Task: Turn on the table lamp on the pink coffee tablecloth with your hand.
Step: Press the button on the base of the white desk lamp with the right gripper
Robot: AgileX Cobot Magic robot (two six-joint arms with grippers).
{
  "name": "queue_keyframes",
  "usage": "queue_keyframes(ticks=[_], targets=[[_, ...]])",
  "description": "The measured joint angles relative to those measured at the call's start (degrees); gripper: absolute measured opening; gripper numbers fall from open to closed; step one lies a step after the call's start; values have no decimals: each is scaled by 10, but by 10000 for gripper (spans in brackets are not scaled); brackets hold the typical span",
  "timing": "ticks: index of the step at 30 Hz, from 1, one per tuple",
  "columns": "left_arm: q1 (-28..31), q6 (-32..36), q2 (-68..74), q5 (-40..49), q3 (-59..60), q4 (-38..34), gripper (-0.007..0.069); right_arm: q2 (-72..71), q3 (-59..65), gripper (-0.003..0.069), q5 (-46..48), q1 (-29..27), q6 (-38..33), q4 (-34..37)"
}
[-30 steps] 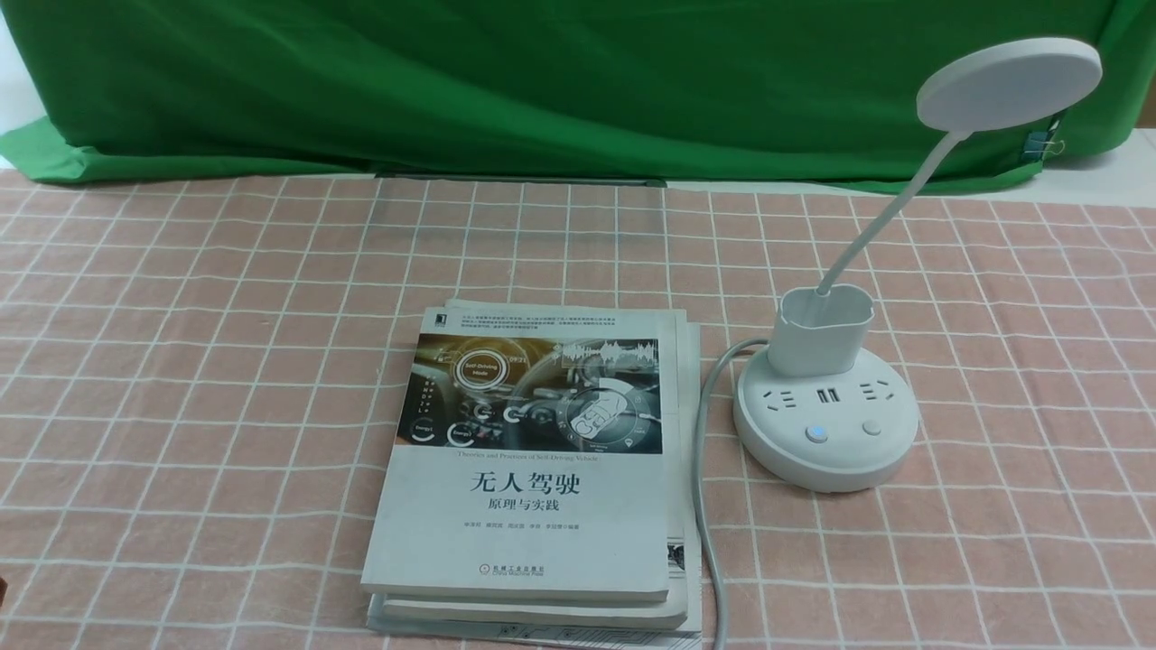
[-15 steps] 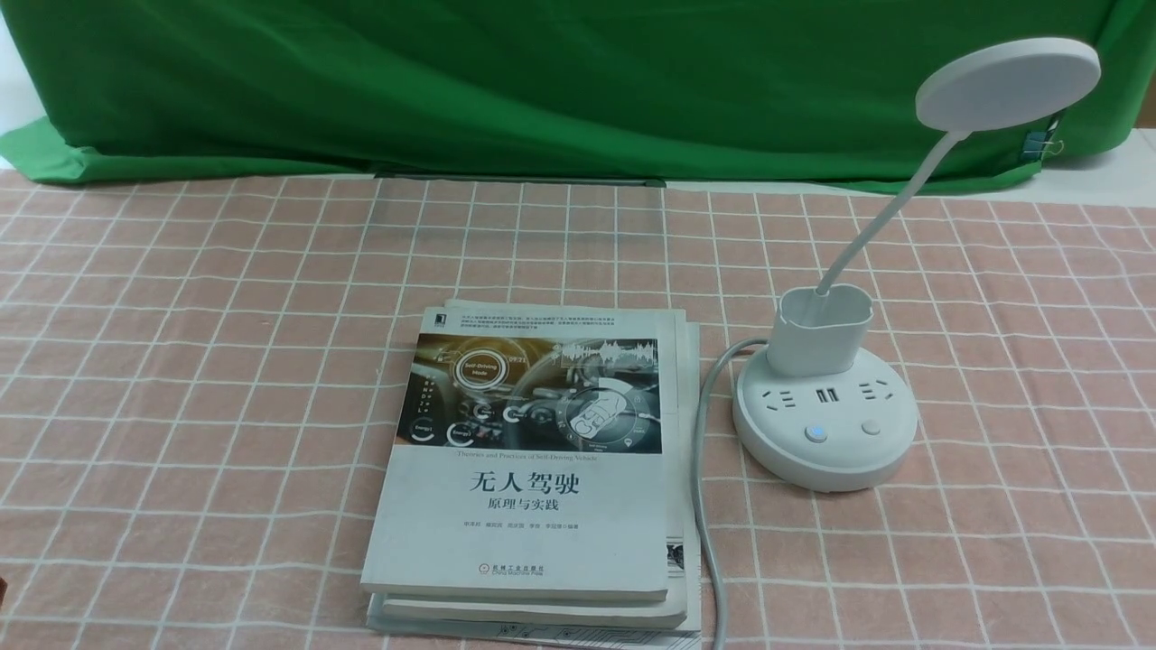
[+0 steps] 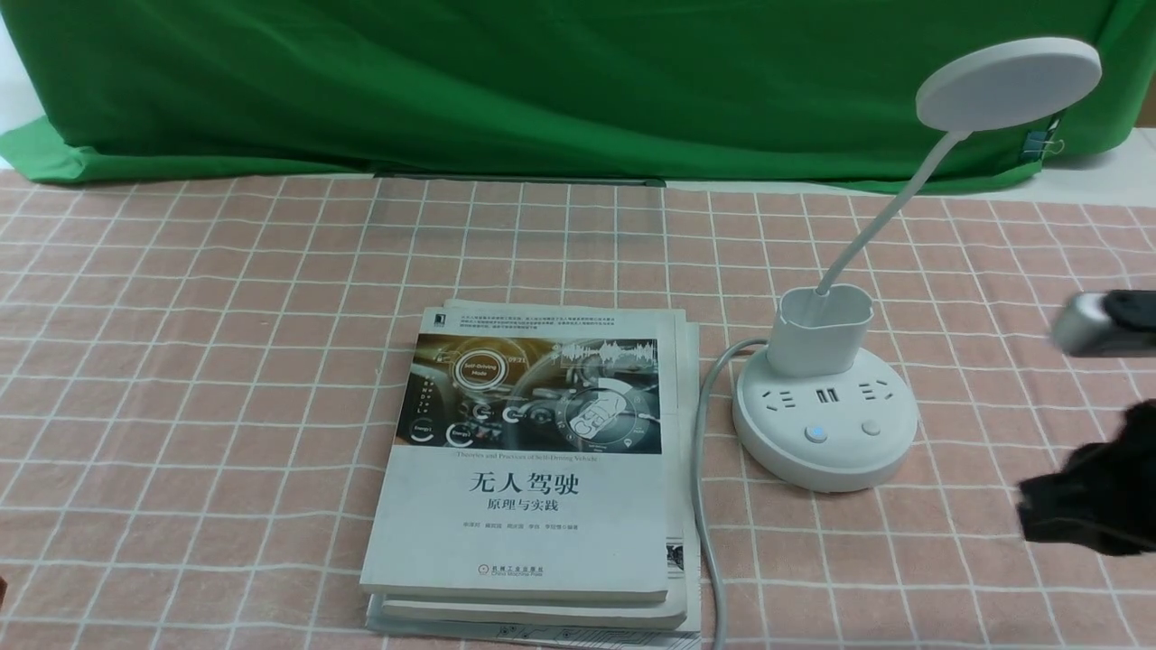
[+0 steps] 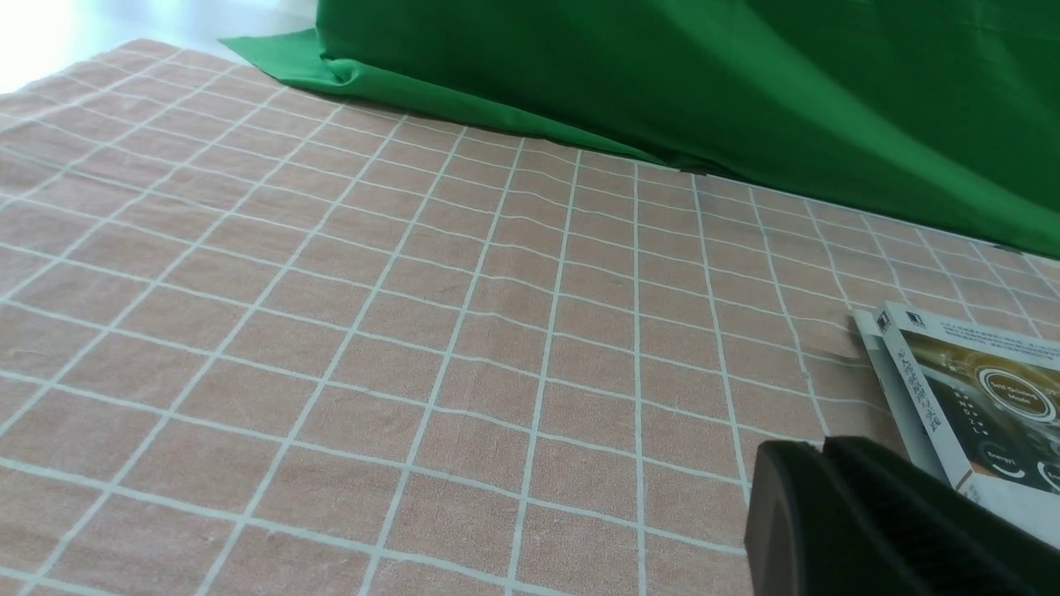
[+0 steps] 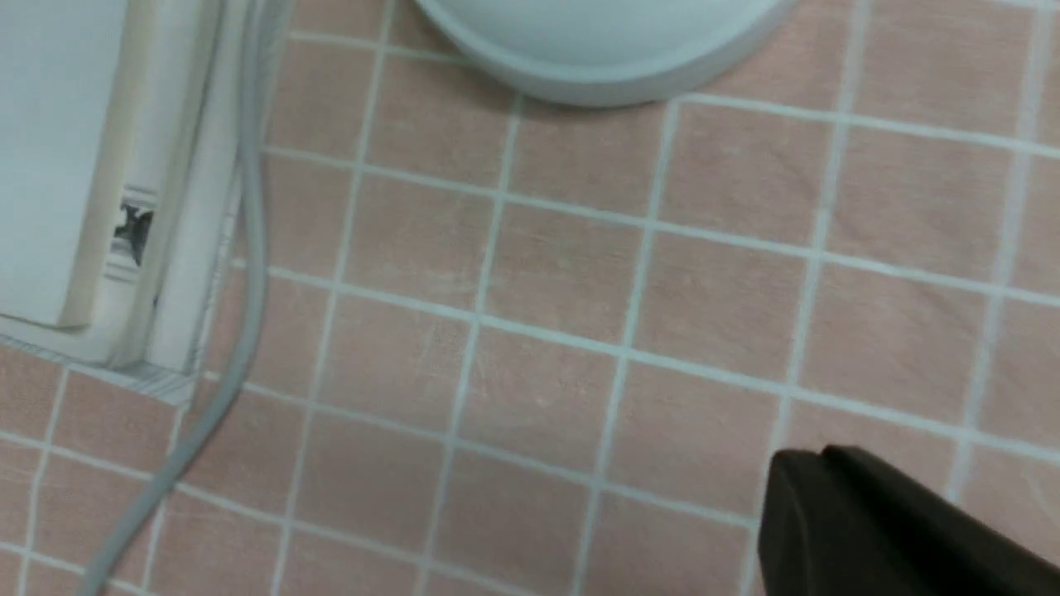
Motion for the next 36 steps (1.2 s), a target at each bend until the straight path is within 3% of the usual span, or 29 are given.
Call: queue_keyframes(ticks=[7,17,36], targets=[[0,1,0,0,0,0,19,139,-87,31,-37,57,-1,-15],[0,1,0,0,0,0,19,232,-166,31,-101,58,-1,-29],[0,1,0,-1,0,0,19,304,-202,31,-101,58,2,-31]])
